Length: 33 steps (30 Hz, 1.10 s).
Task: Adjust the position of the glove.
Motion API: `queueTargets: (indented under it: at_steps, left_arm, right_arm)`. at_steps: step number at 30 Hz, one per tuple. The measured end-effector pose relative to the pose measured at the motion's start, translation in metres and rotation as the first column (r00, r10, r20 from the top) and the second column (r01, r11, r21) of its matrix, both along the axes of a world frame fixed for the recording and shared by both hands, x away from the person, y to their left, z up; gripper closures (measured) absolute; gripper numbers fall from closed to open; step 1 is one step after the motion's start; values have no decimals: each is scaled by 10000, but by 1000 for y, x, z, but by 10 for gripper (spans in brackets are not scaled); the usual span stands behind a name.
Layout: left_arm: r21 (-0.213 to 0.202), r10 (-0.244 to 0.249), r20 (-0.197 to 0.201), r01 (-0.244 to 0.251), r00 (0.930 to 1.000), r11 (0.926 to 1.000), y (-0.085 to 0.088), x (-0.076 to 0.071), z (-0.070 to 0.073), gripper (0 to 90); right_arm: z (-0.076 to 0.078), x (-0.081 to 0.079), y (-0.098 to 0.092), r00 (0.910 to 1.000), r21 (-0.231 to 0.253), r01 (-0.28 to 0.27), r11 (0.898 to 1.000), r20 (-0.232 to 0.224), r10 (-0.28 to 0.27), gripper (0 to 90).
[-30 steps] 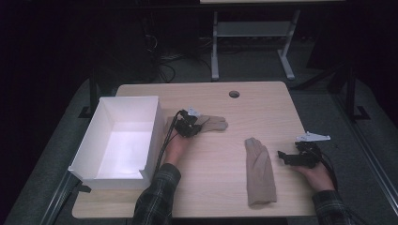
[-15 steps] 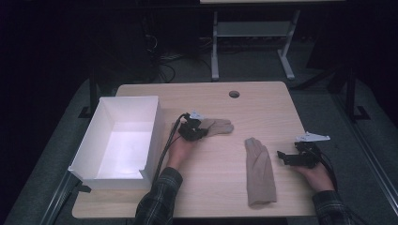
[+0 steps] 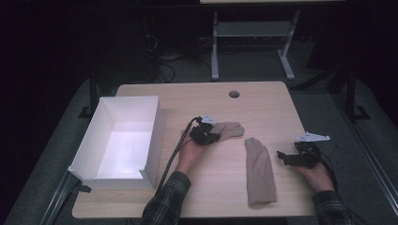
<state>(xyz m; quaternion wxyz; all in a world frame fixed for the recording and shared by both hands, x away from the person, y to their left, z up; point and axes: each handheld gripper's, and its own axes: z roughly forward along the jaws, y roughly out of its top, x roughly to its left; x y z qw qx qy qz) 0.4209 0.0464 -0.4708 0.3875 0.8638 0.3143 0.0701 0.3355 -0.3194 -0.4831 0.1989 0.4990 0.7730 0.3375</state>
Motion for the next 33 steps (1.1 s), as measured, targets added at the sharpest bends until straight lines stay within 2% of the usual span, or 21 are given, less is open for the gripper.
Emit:
queueTargets:
  at_steps: [6, 11, 12, 13, 17, 18, 21, 23, 27, 29, 33]
  left_arm:
    - [20, -51, 58, 51, 10000, 10000, -2, -2, 5, 898]
    - [-113, 551, 314, -547, 9980, 9984, 19, 4, 17, 898]
    - [-113, 551, 314, -547, 9980, 9984, 19, 4, 17, 898]
    - [-5, 917, 416, -917, 9949, 9958, 30, 7, 20, 898]
    - [223, 1585, 480, -1597, 9862, 9869, 45, 12, 21, 898]
    - [181, 1722, 469, -1732, 9840, 9847, 47, 12, 21, 898]
    - [531, 1951, 610, -1984, 9789, 9787, 52, 13, 18, 898]
    - [662, 2100, 528, -2133, 9763, 9747, 53, 14, 13, 898]
    - [841, 2120, 280, -2136, 9769, 9733, 55, 13, 6, 899]
    - [794, 2161, 172, -2168, 9762, 9730, 54, 11, 6, 898]
    - [947, 2010, 70, -2007, 9796, 9751, 53, 7, 8, 898]
  right_arm:
    - [0, 0, 0, 10000, -35, -69, 10000, 6, 69, 133]
    - [0, 0, 0, 10000, -18, -77, 10000, -6, 77, 133]
    - [0, 0, 0, 10000, -19, -85, 10000, -6, 85, 133]
    - [0, 0, 0, 10000, -21, -93, 10000, -7, 93, 133]
    - [0, 0, 0, 9999, -23, -108, 9999, 4, 108, 133]
    - [0, 0, 0, 9999, -25, -113, 9999, -3, 113, 133]
    - [0, 0, 0, 9999, -23, -113, 9999, -3, 113, 133]
    - [0, 0, 0, 9999, -23, -114, 9999, -3, 114, 133]
    - [0, 0, 0, 9999, -21, -110, 9999, 3, 110, 133]
    - [0, 0, 0, 9999, -20, -110, 9999, 3, 110, 133]
    - [0, 0, 0, 9999, -20, -111, 9999, 5, 111, 133]
